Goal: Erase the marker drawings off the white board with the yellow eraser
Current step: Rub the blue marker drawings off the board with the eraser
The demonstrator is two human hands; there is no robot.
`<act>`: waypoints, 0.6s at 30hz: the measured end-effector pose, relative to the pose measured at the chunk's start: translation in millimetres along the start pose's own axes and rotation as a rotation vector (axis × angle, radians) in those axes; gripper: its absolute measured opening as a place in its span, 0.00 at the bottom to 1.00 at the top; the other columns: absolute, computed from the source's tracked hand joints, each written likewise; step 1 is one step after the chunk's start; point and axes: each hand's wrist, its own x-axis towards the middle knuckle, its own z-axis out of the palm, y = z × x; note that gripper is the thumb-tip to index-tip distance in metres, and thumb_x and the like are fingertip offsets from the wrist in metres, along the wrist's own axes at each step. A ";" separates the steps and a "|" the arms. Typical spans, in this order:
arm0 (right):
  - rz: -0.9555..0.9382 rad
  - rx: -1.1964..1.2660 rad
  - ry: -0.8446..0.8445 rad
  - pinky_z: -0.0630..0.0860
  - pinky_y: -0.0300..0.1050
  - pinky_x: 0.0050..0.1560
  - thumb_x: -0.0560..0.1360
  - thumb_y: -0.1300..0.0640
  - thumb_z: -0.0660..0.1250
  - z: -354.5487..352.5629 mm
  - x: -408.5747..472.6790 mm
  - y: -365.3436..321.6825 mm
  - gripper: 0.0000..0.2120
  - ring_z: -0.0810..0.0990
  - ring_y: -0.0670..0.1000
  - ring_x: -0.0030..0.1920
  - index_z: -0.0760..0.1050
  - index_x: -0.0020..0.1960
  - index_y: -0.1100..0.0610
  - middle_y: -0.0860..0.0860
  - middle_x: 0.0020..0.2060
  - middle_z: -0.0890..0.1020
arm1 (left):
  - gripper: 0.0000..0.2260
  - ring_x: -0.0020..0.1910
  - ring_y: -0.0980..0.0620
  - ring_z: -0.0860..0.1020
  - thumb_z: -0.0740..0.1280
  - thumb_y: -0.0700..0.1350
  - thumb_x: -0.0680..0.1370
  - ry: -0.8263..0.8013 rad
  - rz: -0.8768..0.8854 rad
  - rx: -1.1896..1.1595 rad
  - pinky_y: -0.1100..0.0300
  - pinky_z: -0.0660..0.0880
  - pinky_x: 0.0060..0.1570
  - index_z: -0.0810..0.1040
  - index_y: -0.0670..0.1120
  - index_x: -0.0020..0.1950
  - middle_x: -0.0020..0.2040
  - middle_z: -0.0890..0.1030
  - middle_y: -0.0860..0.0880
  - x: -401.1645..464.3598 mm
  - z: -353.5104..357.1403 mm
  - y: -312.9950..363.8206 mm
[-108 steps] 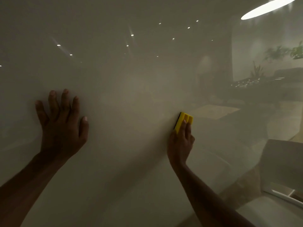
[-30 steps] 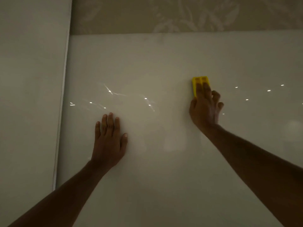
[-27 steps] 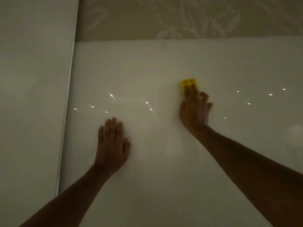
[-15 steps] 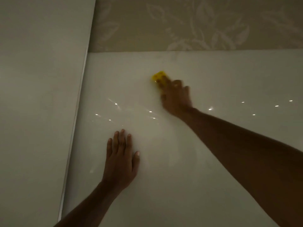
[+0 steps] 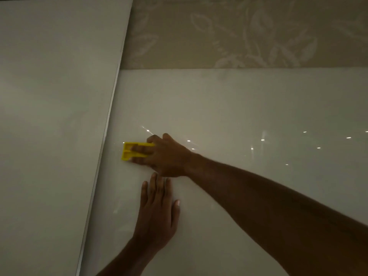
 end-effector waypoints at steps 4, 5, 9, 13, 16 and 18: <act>0.289 0.010 0.113 0.68 0.51 0.54 0.81 0.52 0.56 -1.2 -15.3 29.0 0.29 0.71 0.58 0.64 0.56 0.80 0.38 0.43 0.82 0.54 | 0.28 0.79 0.33 0.63 0.57 0.51 0.82 0.021 0.026 -0.019 0.34 0.59 0.76 0.69 0.34 0.76 0.78 0.67 0.32 2.4 1.5 4.4; 0.471 0.034 0.158 0.69 0.52 0.54 0.80 0.54 0.56 -2.4 -25.9 41.5 0.30 0.72 0.59 0.62 0.56 0.80 0.39 0.43 0.82 0.53 | 0.28 0.79 0.32 0.63 0.57 0.51 0.82 0.030 0.032 -0.024 0.35 0.59 0.76 0.69 0.34 0.76 0.78 0.66 0.32 2.9 2.4 5.7; 1.124 0.092 0.269 0.70 0.55 0.57 0.78 0.55 0.59 -0.7 -112.9 87.5 0.32 0.71 0.62 0.62 0.57 0.80 0.40 0.45 0.82 0.55 | 0.28 0.79 0.32 0.62 0.57 0.51 0.82 0.039 0.048 -0.042 0.33 0.59 0.76 0.69 0.34 0.76 0.79 0.65 0.32 5.0 8.2 13.8; 1.409 0.062 0.305 0.72 0.55 0.56 0.79 0.54 0.59 -1.8 -202.2 72.4 0.30 0.72 0.64 0.61 0.59 0.80 0.44 0.47 0.82 0.56 | 0.29 0.79 0.32 0.63 0.57 0.51 0.81 0.040 0.057 -0.036 0.29 0.59 0.75 0.70 0.34 0.75 0.78 0.66 0.32 10.0 14.0 29.2; 1.035 0.039 0.273 0.75 0.56 0.53 0.79 0.55 0.63 9.4 -236.1 11.8 0.31 0.74 0.63 0.60 0.59 0.80 0.44 0.47 0.82 0.56 | 0.29 0.78 0.30 0.64 0.57 0.51 0.81 0.066 0.075 -0.052 0.28 0.59 0.74 0.71 0.33 0.74 0.78 0.67 0.32 15.4 17.9 43.2; 0.666 0.037 0.170 0.75 0.53 0.49 0.79 0.54 0.64 12.9 -258.5 -9.1 0.34 0.74 0.60 0.60 0.55 0.81 0.42 0.45 0.82 0.52 | 0.28 0.78 0.30 0.65 0.56 0.50 0.81 0.075 0.093 -0.070 0.28 0.61 0.74 0.71 0.32 0.74 0.77 0.67 0.31 20.0 19.6 55.1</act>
